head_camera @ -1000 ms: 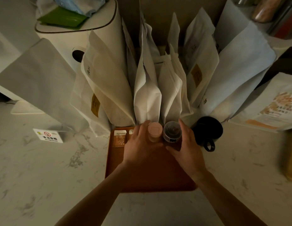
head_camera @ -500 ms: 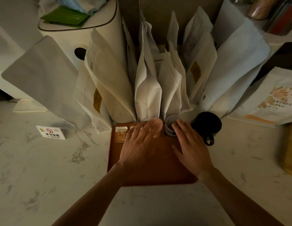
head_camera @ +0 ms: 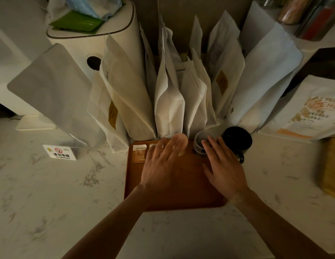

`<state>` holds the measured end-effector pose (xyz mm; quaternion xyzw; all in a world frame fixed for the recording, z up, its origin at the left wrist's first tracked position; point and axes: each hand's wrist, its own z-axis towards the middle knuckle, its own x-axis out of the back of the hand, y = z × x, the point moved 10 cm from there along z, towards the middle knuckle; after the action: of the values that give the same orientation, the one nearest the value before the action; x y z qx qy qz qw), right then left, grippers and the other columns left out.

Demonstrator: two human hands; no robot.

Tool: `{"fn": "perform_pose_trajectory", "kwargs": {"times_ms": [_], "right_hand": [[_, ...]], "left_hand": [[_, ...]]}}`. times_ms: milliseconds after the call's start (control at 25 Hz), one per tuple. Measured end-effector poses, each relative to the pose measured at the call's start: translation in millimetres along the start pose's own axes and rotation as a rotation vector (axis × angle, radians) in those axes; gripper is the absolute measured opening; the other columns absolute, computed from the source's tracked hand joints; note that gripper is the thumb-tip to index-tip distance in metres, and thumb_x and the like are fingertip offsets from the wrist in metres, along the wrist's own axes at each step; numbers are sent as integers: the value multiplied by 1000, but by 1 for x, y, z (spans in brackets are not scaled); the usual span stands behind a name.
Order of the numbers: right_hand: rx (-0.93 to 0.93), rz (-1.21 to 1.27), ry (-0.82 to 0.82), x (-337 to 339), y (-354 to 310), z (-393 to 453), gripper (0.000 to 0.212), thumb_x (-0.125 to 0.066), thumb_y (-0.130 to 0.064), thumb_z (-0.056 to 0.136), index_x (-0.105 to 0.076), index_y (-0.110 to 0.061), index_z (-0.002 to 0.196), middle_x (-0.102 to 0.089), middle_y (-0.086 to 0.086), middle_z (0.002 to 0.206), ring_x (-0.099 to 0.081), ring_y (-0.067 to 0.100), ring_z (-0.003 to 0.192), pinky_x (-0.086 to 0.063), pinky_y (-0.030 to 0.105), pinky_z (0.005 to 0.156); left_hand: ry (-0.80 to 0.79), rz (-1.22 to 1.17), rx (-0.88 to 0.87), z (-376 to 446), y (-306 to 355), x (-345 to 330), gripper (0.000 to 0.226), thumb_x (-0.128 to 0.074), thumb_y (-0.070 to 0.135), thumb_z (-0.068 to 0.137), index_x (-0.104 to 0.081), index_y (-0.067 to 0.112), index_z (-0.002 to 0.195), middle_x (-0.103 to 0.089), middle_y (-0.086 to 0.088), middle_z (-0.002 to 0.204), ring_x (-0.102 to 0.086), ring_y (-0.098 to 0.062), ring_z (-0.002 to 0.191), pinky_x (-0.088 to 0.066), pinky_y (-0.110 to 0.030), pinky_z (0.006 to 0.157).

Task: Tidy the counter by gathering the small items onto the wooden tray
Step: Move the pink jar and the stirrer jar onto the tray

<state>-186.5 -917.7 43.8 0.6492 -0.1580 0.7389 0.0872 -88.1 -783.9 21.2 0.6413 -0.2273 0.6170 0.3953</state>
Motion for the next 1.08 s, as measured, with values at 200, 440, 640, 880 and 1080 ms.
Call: {"fn": "perform_pose_trajectory", "kwargs": {"times_ms": [200,440,640,880,1080], "right_hand": [[-5,11,-5,-2,1,-1,70,-61,-31,92,-28,-18,152,-24,7,161,-18,27,149,-23,41,113],[-13,29,-36,-7,2,-1,77,-61,-33,91,-21,-20,154,-15,4,164,-16,25,149,-23,39,113],[-18,60,-51,-8,1,-1,79,-63,-33,90,-19,-21,155,-12,4,164,-15,26,149,-27,44,114],[-4,149,78,10,-6,-13,67,-58,-37,92,-30,-23,151,-23,4,161,-24,24,147,-31,38,110],[9,186,71,10,-15,-43,32,-63,-34,90,-65,-21,119,-64,1,120,-62,21,106,-53,35,85]], "left_hand": [[-6,12,21,0,2,0,91,-56,53,90,7,34,153,-4,3,164,-2,-27,150,-17,-57,117],[-4,-17,25,-1,2,0,86,-53,47,93,8,36,153,-1,4,164,-1,-27,150,-16,-58,117],[-14,-32,19,-1,5,0,91,-56,47,91,10,35,153,0,3,164,-1,-28,150,-16,-59,117],[120,-135,74,-12,4,17,79,-49,51,92,-5,32,154,-14,2,162,-5,-17,149,-11,-45,117],[227,-279,280,-56,-15,22,51,-44,55,89,-49,24,129,-54,1,132,-52,-18,118,-48,-41,96]]}}
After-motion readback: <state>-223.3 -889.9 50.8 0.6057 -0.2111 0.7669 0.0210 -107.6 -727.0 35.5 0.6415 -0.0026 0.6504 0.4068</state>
